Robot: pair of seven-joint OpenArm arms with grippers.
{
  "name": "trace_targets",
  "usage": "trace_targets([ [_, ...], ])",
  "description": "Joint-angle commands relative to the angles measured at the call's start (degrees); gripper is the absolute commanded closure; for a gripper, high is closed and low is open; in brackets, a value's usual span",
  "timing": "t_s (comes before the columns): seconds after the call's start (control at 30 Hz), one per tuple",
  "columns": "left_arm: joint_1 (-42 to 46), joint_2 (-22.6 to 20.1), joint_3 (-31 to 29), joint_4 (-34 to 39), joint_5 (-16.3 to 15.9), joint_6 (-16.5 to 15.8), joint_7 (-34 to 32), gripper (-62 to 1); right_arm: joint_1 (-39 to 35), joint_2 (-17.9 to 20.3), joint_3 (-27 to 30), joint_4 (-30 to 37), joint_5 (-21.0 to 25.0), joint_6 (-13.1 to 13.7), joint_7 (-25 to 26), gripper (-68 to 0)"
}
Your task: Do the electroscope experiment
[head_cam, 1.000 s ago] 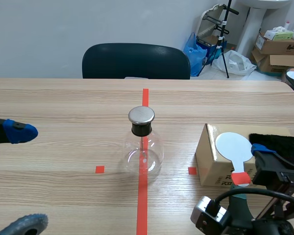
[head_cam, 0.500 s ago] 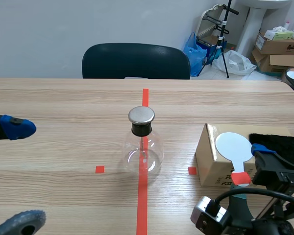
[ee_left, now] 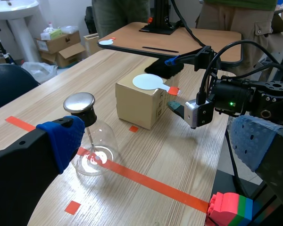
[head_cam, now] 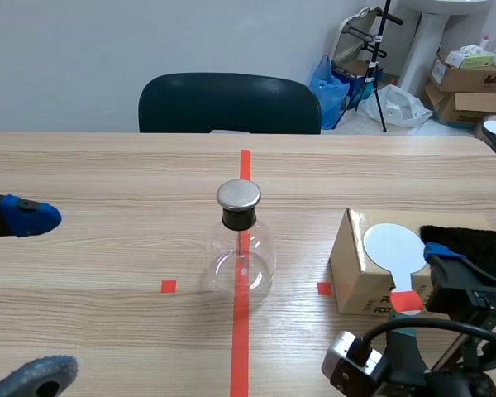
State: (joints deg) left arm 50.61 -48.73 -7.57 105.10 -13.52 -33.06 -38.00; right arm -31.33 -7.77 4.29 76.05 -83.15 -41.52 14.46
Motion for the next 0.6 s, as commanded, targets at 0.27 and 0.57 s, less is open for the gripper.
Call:
trace_targets([
  [0.27,-1.2,1.0,0.4,0.3,-0.4,0.9,1.1,-62.3,-0.2,-0.2,0.2,0.5,0.1,-3.3,-1.8,-67.9],
  [0.57,-3.0,10.2,0.4,0.3,-0.5,7.5,9.2,-62.3,-11.1,-0.2,0.1,9.2,3.8,-3.3,-1.0,-67.9],
])
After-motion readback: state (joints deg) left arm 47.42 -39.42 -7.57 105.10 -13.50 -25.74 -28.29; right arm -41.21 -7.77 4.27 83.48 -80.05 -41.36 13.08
